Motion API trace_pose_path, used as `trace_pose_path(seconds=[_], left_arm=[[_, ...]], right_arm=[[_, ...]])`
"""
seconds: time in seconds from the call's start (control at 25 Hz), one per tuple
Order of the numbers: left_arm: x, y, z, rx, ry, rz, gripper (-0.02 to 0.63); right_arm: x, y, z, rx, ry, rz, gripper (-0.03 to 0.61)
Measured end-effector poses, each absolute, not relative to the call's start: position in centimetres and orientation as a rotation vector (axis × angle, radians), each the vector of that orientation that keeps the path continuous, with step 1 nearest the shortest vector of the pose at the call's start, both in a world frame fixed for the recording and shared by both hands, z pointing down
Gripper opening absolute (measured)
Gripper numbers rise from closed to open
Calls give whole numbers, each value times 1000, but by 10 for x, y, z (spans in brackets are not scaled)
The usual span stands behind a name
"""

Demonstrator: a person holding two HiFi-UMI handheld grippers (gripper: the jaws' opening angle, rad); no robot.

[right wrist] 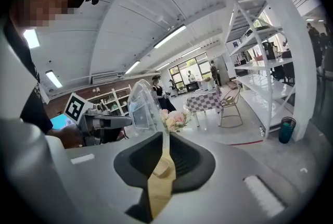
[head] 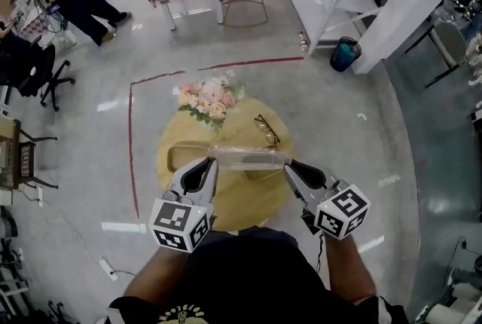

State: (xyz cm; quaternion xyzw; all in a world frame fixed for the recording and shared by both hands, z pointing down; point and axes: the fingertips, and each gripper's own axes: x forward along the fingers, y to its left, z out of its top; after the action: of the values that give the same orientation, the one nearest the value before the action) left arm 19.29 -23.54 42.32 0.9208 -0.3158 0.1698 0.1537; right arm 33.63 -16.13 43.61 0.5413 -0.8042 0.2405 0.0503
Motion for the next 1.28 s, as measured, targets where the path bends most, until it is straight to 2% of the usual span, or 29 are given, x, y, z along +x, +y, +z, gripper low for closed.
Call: trace_pose_path(seconds=[0.4,0.88,1.28], left_arm=[[179,-224,397,2663,-978,450,15],[143,-226,387,2718,-810,374,15],[163,-224,414,2694,-737,403,15]], right_arm=[[330,-168,415,1609,-2508,695,43],[286,-152,391,1731,-2380,631,43],[300,-139,413,1766,-2322,672,43]])
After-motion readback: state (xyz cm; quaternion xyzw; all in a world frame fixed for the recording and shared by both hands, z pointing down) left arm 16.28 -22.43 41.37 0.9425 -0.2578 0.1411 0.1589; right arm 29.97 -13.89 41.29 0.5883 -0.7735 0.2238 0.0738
